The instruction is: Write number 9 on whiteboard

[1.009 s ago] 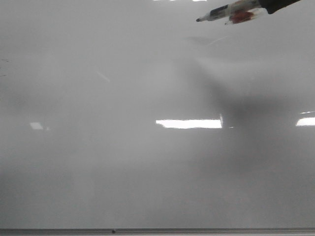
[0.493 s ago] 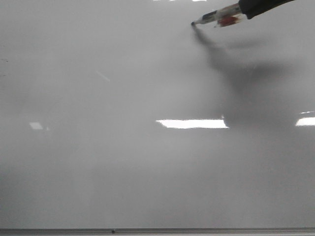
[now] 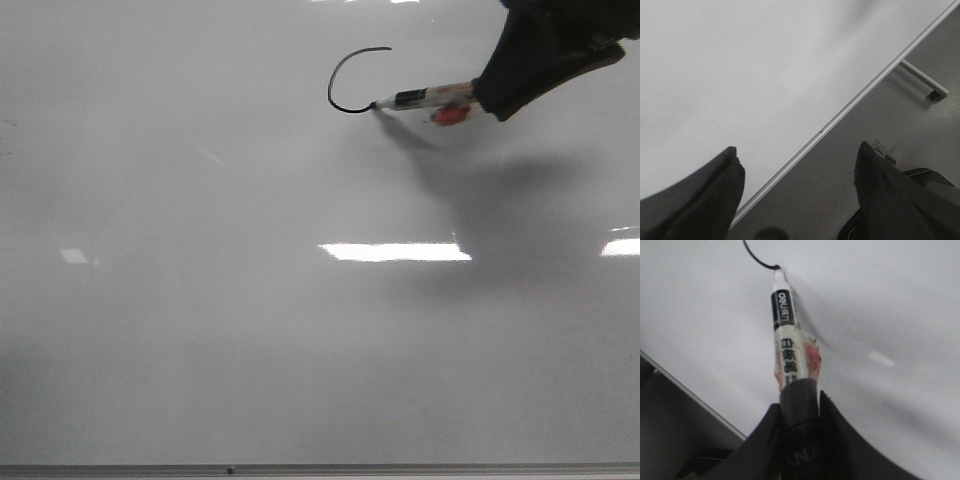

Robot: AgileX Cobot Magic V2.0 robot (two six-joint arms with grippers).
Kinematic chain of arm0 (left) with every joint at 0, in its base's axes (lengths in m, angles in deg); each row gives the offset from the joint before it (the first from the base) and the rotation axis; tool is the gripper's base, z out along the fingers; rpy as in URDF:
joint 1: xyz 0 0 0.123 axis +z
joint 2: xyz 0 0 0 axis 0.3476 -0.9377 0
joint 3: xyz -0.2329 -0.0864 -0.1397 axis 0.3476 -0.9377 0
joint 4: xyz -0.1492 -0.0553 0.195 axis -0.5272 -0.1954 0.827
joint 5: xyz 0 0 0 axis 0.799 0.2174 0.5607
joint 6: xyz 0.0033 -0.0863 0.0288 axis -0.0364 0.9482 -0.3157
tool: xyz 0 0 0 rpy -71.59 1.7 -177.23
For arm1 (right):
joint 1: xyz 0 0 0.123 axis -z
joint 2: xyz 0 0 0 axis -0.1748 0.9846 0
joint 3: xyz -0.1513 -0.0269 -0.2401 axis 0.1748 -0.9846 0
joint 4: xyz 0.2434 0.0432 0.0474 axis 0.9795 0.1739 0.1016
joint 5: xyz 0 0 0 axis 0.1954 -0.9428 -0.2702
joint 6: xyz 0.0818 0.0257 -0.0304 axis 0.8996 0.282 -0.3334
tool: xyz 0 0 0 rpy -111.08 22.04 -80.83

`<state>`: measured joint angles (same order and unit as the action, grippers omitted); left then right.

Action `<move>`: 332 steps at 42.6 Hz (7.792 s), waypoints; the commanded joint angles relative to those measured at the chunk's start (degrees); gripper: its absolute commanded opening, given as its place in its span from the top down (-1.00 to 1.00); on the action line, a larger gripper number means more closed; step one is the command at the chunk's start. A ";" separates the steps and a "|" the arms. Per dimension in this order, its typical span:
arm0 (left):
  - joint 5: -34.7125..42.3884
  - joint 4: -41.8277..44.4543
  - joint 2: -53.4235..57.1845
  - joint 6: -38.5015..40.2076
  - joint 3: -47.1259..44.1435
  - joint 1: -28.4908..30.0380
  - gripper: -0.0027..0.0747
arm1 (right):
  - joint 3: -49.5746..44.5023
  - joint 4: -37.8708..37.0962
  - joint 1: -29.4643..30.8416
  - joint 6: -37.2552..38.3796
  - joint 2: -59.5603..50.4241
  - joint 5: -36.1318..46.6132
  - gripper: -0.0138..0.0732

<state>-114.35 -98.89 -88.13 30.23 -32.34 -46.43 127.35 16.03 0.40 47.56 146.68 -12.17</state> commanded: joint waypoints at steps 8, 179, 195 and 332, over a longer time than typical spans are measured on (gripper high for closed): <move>3.56 -1.43 0.62 0.71 1.67 0.10 -0.27 | 3.20 -1.41 1.00 1.79 -4.11 6.74 0.82; 62.64 -0.41 -24.79 13.11 -9.04 22.79 0.98 | -9.65 -19.40 -6.61 13.53 -29.09 -19.24 -0.48; 59.45 0.48 -31.17 13.11 -5.77 22.79 0.46 | -9.65 -19.40 -6.61 13.53 -29.09 -18.69 -0.48; 29.84 12.16 37.91 15.64 -25.40 18.42 0.98 | -8.14 -27.38 -6.61 27.90 -48.94 -25.23 0.84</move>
<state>-94.92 -86.95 -53.78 45.22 -52.76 -29.79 117.92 -10.95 -6.41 75.84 97.50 -40.48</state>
